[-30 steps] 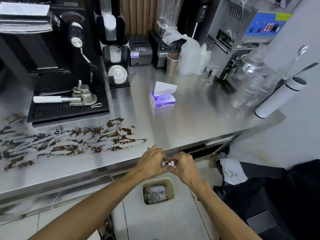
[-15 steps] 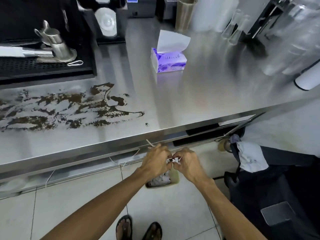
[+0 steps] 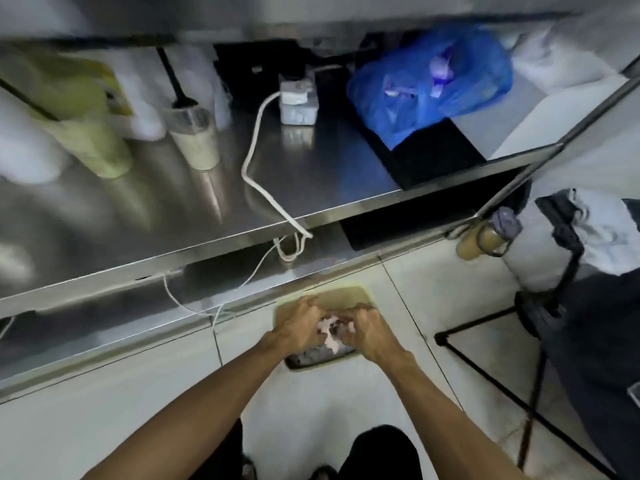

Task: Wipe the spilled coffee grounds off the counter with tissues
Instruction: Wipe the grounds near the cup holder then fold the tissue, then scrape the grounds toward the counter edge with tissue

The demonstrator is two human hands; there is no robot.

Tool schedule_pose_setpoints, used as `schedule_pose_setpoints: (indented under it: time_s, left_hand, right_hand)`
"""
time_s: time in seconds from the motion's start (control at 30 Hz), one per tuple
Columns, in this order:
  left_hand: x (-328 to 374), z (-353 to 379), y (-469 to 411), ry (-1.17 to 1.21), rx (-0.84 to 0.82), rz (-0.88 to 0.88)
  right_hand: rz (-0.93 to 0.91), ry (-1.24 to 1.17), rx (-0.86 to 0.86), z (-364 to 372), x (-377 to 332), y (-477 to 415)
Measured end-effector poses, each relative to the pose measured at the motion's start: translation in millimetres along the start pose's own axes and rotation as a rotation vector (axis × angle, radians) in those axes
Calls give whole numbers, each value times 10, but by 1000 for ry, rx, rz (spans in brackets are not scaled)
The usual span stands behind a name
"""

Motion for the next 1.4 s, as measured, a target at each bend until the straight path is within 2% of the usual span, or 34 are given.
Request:
schedule_pose_setpoints:
  time_s: [0.1,0.23,0.6,0.8,1.0,1.2,1.4]
  left_hand:
    - [-92,98,35,-11,-56,-64]
    - [46,-275,188,-40,-36,-60]
    - [1320,-2426,920,5,92,14]
    - [1963,-3620,1100,-24,192,48]
    - [2406,-4632,1106,26,319,93]
    - [2375,-5300,996,76,437,64]
    - [1945,-5711,739,70,452,-16]
  right_hand:
    - [73,47,-11,-1,115,53]
    - [122,34,-13,-389,-25,211]
    - [103,47,14,-2395,-1198,825]
    - [30,49,53,-3546,-1832,962]
    - [-111,60,183,-4562,-2419,820]
    - [-214,69,262,-5088,-2863,479]
    - [-237,73,292,-5236,-3209,28]
Point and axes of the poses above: each hand's wrist, its own y-axis away from the middle knuckle, its own z-axis out of the palm, x = y × z, the point moved 8 cm from there along -y, towards the middle knuckle, and after that the axes turned 11 degrees about x, right-handed, at the moved point
